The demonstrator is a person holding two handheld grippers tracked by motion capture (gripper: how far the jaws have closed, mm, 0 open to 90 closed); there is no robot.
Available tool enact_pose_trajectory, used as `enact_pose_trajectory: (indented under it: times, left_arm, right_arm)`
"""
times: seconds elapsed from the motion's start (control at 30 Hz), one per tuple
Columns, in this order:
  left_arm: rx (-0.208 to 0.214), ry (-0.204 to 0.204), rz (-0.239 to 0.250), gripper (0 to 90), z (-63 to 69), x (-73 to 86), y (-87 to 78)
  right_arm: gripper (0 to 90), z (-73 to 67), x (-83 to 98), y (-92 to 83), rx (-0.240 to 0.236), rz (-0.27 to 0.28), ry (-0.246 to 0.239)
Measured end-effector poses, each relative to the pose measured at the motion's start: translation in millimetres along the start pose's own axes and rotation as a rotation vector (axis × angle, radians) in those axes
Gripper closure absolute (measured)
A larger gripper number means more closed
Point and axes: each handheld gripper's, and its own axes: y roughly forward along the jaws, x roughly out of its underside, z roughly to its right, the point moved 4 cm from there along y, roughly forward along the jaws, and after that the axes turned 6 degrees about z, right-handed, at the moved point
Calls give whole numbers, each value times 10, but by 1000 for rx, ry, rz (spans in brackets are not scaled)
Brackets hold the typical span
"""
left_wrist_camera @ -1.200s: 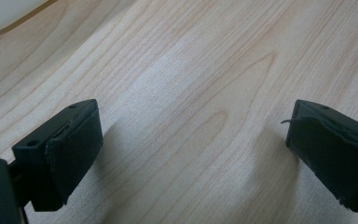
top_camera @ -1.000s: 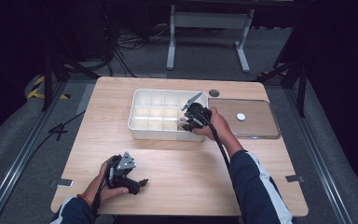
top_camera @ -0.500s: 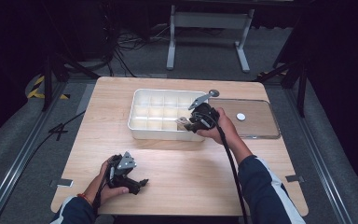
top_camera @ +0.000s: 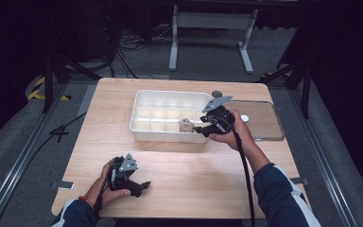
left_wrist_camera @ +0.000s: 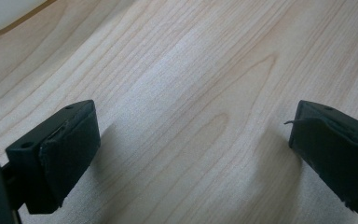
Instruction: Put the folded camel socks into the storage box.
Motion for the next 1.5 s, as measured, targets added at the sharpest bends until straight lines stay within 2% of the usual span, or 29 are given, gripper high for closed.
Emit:
enact_pose_trajectory:
  times: [0.2,0.7,0.97,1.27,1.5]
  left_arm:
    - [-1,3,-2,18,-2,-2,0]
    - [-1,3,-2,18,-2,-2,0]
    - [-5,4,-5,17,-4,-3,-1]
    - [-4,2,-5,13,-3,-5,5]
    - [-7,3,-7,13,-4,-4,2]
  right_arm:
    - [492,-27,92,-173,13,20,-33]
    - [447,-81,352,-401,69,21,-98]
    - [458,-139,555,-474,66,-19,-119]
    - [423,-229,750,-515,79,-18,-149]
    - [400,-288,956,-517,80,-46,-160]
